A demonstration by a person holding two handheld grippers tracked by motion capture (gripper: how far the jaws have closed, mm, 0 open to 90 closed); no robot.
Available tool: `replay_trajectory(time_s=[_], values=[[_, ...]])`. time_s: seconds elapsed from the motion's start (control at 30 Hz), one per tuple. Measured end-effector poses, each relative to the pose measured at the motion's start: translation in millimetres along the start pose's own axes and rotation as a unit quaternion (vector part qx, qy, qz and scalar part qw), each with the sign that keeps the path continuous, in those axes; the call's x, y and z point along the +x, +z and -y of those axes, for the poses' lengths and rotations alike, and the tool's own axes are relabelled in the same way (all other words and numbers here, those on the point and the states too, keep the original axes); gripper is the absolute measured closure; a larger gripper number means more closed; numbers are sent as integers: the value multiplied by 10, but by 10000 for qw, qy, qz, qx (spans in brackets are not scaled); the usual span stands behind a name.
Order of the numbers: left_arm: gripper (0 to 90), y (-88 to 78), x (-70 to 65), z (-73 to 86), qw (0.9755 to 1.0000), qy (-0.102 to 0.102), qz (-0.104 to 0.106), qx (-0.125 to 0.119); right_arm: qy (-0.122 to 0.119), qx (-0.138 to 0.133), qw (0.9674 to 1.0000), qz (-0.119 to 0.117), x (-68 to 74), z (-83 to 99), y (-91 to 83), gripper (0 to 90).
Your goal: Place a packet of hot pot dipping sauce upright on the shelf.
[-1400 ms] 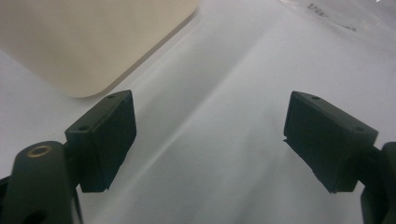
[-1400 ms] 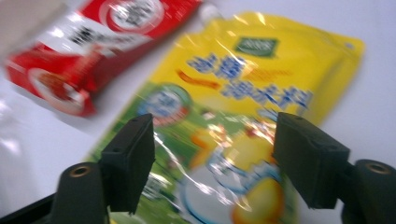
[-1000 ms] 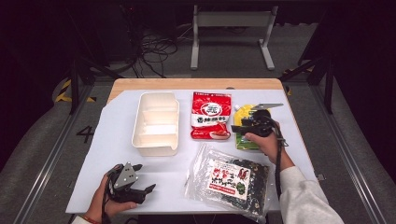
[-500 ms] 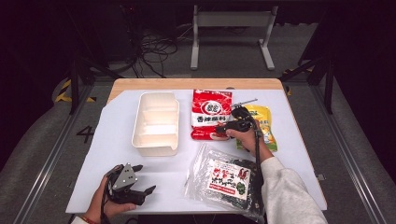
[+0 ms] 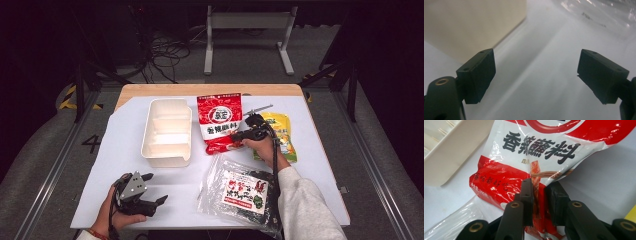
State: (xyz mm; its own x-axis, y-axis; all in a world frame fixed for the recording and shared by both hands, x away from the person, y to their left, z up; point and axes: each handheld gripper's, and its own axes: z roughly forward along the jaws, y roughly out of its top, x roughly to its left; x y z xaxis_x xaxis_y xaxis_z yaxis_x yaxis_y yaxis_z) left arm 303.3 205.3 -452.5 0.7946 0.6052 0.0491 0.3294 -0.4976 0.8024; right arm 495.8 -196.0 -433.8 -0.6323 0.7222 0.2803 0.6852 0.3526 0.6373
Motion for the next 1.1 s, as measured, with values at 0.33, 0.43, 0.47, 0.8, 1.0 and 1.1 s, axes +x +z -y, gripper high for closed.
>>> replay_trajectory(time_s=[0.33,0.43,0.47,0.8,1.0,1.1], values=[[176,-82,158,-300,9989,-182,239,-348,-333,-696,9970,-3,53,184,-265,780],[170,-44,168,-420,9988,-196,280,-351,-440,-959,9944,-8,73,238,-379,780],[168,-33,166,-462,9988,-184,297,-350,-510,-1111,9925,-29,117,273,-449,780],[162,135,94,-924,9955,-278,617,-662,-1029,-1461,9836,-262,403,362,-603,781],[155,254,111,-1136,9958,-300,626,-596,-1288,-1628,9779,-263,526,320,-622,780],[147,333,177,-1221,9955,-406,633,-583,-1290,-1723,9763,-228,535,252,-595,781]])
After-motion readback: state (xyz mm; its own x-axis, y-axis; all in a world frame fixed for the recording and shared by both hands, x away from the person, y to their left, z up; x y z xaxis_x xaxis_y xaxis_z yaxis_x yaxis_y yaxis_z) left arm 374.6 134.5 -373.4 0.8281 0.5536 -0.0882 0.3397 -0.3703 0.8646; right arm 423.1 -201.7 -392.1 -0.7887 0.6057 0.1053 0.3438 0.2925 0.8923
